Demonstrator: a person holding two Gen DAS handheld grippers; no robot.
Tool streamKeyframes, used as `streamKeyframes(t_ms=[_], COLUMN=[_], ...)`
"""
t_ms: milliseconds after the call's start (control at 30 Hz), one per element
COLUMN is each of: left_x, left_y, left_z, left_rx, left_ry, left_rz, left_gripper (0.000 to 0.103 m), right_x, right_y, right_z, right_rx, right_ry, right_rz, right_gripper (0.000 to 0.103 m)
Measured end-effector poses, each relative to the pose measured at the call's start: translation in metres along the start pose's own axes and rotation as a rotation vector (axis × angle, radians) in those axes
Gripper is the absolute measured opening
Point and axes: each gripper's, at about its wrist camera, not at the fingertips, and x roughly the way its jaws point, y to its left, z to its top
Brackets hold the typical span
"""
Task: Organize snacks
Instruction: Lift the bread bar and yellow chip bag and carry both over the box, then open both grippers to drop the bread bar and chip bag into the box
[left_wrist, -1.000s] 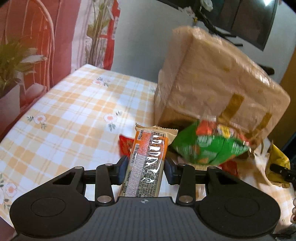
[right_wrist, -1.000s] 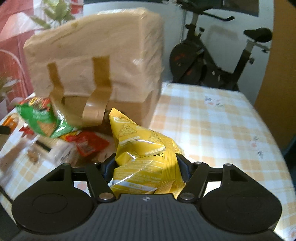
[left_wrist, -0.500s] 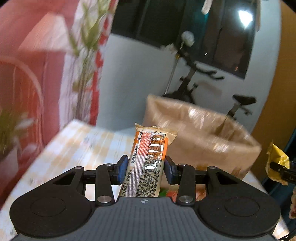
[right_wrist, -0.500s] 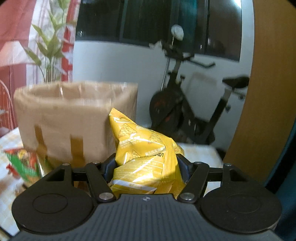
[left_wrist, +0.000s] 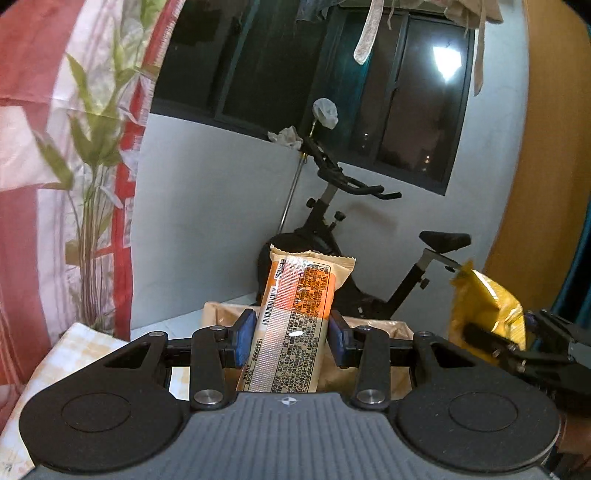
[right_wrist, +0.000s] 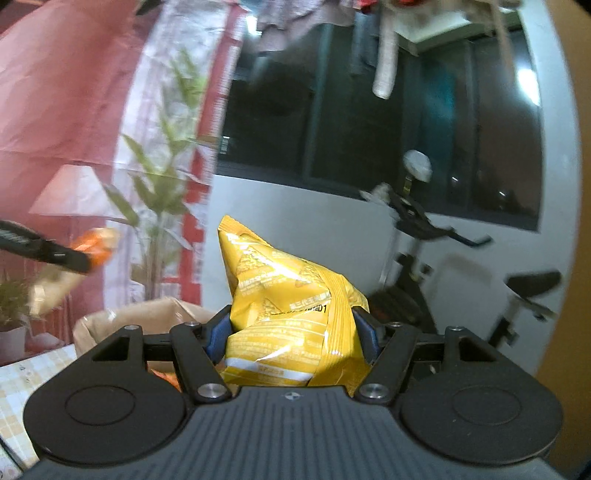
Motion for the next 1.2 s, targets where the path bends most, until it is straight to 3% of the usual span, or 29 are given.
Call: streamKeyframes(t_ms=[167,467,633,800,1200], left_x=[0.043,0.083,0.078,0.069,0.013], left_y=[-0.001,0.010,0.013,0.011,0.029], left_z=[-0.008,-0.024,-0.027,-0.029,-0.043], left_rx=[-0.004,0.021,0.059,0.085,0.052], left_ry=[0.069,0.171,0.163,0.167,0.138], left_rz=[0.014,0.022,0.023,0.036,0.070], left_gripper=[0.044,0.044,0.068,0.068,0.069], right_x=[0.040,0.084,0.086,0.081,0.042], right_y=[0.010,-0.001,-0.003,0.007,0.009], right_z=[-0.001,-0.035,-0.046,-0.044,-0.047], right_rx=[0.055,0.207,0.209,0.159,0.192], right_ry=[0.012,0.184,0.250,0.256,0.220], right_rz=[0.088,0.092,0.081,0.061,0.034], right_gripper=[0.068,0.068,0.071,0.086,0.087])
